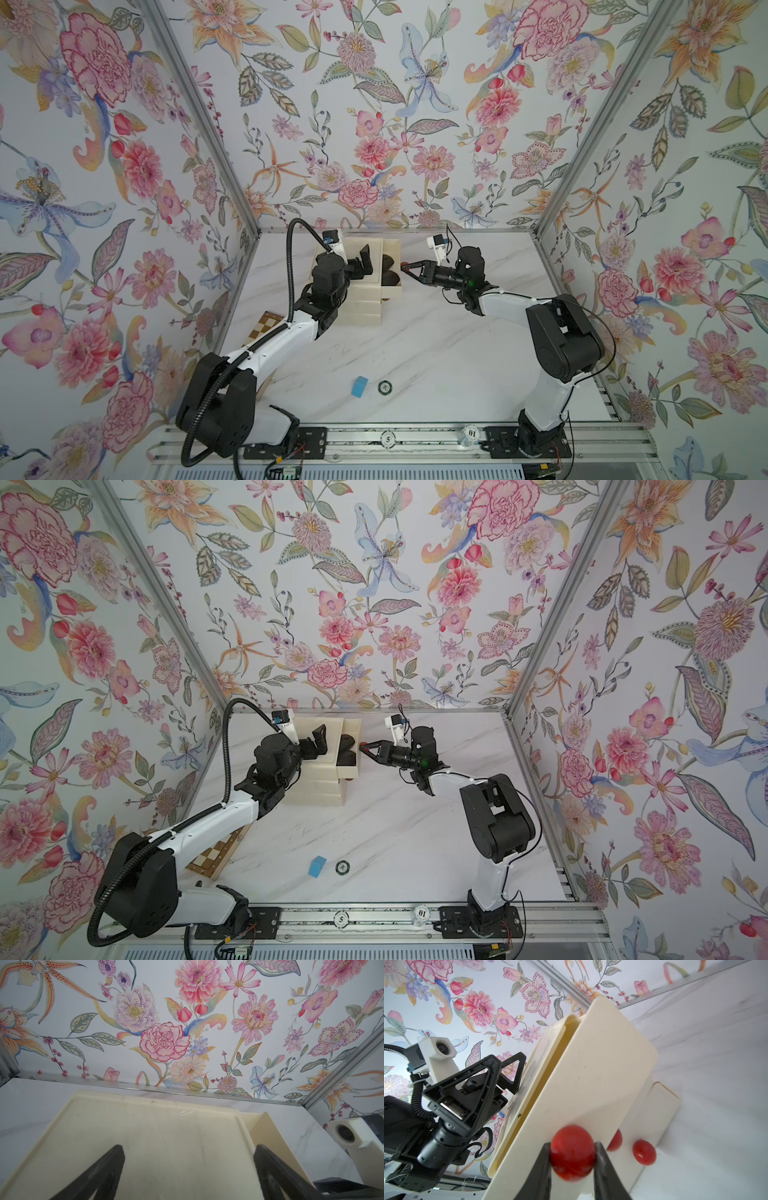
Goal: Take the mice out of the drawer
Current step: Open the drawer in the storage box.
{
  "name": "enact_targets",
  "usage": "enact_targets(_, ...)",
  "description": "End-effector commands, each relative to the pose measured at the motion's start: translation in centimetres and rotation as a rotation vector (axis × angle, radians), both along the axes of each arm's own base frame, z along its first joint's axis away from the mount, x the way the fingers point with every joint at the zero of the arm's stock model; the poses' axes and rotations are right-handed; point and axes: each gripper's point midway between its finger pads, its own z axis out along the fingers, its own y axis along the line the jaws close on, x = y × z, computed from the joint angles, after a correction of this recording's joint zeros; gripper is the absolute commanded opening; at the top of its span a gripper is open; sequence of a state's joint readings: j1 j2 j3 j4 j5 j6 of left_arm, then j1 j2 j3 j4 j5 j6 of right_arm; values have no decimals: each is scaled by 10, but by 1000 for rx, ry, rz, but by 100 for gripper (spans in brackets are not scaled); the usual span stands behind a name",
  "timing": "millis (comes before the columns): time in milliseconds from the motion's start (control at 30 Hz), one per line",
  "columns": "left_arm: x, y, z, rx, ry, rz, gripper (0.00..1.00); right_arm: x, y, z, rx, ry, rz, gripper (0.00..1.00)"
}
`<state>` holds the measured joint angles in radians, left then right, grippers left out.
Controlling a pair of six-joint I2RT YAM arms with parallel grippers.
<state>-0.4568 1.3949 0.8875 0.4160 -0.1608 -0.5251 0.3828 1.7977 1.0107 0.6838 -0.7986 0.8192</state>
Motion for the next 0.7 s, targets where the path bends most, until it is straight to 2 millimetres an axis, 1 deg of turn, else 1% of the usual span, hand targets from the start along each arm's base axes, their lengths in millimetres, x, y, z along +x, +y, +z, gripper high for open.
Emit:
enact_targets(0, -4, 10, -49, 8, 139, 13, 100, 23, -53, -3, -58, 6, -184, 22)
enact_targets(100, -4, 8, -49, 15, 140, -1, 100, 24, -78, -7, -62, 19, -223, 22)
enact_targets(167, -4, 6, -51, 17, 144, -13, 100, 24, -86, -9, -67, 23, -238, 22)
enact_targets(200, -4, 5, -51, 18, 145, -19, 100, 24, -87, -10, -71, 24, -240, 22)
enact_targets(267, -4, 2, -52, 18, 148, -30, 100, 22, -84, -12, -77, 21, -222, 22)
enact_targets(533, -2, -3, -54, 19, 159, -54, 100, 10, -55, -13, -67, -30, -111, 23)
enact_targets(600, -1, -3, -55, 18, 162, -54, 100, 9, -53, -20, -87, -19, -109, 24)
enact_targets(667, -1, -3, -55, 16, 161, -54, 100, 12, -56, -26, -97, -4, -128, 24)
